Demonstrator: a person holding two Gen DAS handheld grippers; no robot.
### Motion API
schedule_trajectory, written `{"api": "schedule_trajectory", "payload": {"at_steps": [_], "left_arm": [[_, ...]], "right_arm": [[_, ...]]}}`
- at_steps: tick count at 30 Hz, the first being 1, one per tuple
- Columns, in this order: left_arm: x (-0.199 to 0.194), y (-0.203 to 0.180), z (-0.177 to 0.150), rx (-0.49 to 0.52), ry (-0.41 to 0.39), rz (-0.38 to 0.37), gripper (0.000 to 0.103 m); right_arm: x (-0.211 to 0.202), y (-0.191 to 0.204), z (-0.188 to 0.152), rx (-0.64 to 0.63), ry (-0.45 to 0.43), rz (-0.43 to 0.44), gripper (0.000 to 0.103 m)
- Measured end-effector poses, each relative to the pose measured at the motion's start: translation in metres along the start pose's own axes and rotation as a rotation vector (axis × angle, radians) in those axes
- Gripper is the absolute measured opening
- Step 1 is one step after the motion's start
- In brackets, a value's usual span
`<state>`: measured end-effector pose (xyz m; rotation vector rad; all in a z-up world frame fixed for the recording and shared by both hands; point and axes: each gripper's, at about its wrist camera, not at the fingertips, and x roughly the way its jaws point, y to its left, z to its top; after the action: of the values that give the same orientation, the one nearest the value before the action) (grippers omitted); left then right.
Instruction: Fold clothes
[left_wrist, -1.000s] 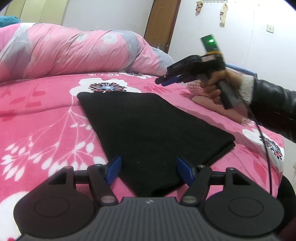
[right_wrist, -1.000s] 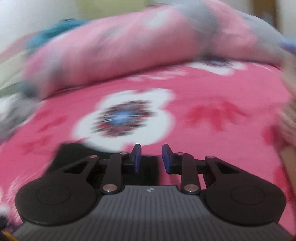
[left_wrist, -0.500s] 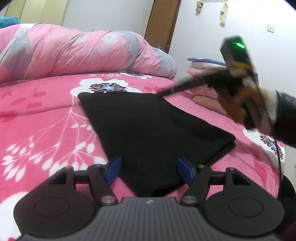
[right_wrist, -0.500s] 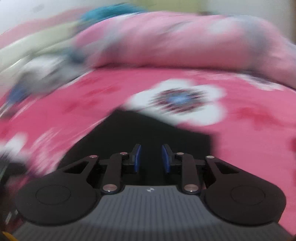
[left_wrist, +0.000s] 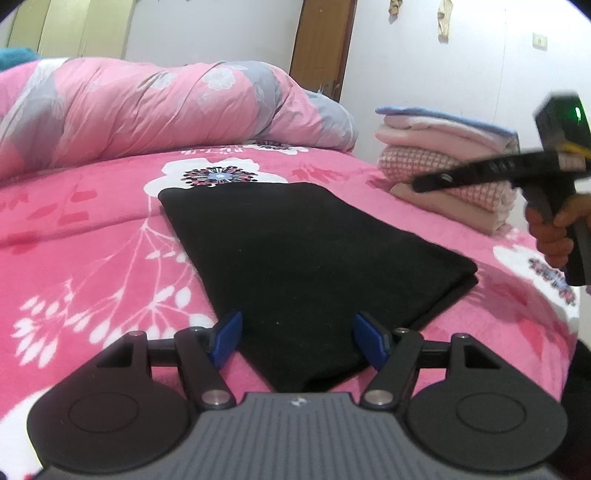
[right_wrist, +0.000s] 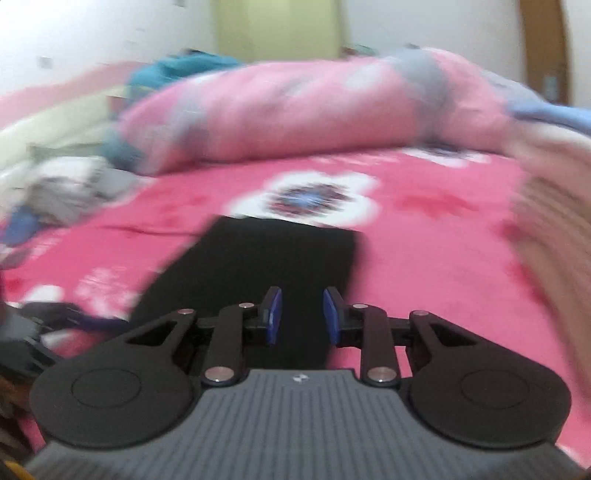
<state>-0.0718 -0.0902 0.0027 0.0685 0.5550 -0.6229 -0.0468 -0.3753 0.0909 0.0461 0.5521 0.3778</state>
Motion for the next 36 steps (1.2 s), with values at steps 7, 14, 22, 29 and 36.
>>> {"api": "schedule_trajectory", "payload": {"at_steps": [7, 14, 22, 29, 36], "left_arm": [[0.0, -0.008, 0.0, 0.045, 0.019, 0.055, 0.074], [0.001, -0.015, 0.002, 0.058, 0.046, 0.108, 0.079], [-0.023, -0.027, -0.011, 0.048, 0.075, 0.185, 0.081], [-0.062, -0.029, -0.012, 0.05, 0.085, 0.227, 0.08], [-0.056, -0.037, 0.033, 0.042, -0.049, 0.163, 0.078]], "right_arm": [[-0.006, 0.013, -0.073, 0.019, 0.09, -0.002, 0.023], [-0.069, 0.004, -0.095, 0.11, 0.017, -0.08, 0.025], [-0.037, 0.015, -0.082, 0.079, -0.069, -0.046, 0.024], [-0.038, 0.011, -0.123, 0.143, -0.08, -0.029, 0.023], [-0.035, 0.008, -0.133, 0.214, -0.145, -0.022, 0.023]]}}
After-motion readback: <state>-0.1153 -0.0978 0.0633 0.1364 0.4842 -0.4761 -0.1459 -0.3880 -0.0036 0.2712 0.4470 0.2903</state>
